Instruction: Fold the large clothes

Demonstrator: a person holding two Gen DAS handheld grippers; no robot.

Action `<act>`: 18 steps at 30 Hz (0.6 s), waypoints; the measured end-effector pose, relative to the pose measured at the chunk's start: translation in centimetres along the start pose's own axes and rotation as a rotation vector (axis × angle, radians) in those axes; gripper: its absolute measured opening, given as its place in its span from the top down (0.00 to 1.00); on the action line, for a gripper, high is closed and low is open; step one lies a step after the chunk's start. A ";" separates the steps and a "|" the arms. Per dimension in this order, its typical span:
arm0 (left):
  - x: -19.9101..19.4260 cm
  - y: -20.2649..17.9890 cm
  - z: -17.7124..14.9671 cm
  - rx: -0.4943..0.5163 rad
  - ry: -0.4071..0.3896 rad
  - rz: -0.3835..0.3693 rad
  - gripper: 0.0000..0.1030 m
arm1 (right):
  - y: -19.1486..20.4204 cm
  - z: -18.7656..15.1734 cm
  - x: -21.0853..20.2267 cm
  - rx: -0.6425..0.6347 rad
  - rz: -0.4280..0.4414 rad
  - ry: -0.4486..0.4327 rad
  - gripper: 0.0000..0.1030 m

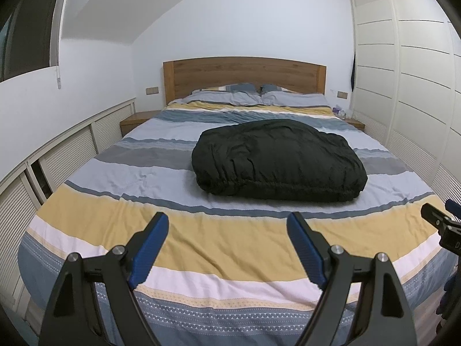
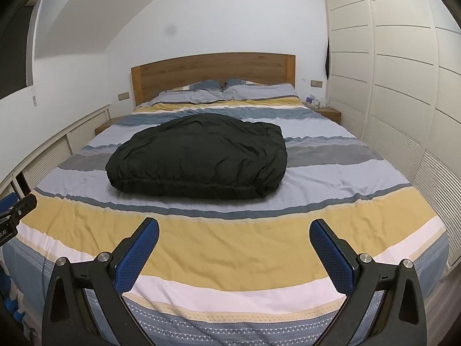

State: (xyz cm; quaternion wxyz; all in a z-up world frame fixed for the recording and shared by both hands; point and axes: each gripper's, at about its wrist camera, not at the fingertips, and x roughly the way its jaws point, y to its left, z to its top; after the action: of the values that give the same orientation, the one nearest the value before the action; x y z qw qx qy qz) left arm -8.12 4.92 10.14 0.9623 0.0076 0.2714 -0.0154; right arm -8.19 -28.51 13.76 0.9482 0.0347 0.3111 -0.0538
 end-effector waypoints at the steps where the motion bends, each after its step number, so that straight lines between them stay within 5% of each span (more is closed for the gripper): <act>1: 0.0 0.1 0.0 0.001 0.001 -0.001 0.19 | -0.1 -0.1 0.0 0.002 -0.001 0.002 0.01; 18: 1.1 0.2 -0.1 0.011 0.024 -0.004 0.19 | -0.3 -0.3 0.5 0.002 -0.004 0.021 0.01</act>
State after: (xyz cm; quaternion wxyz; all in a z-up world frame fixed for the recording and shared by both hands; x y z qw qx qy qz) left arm -7.22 5.07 9.49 0.9589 0.0124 0.2827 -0.0186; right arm -7.99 -28.77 13.16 0.9448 0.0355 0.3209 -0.0556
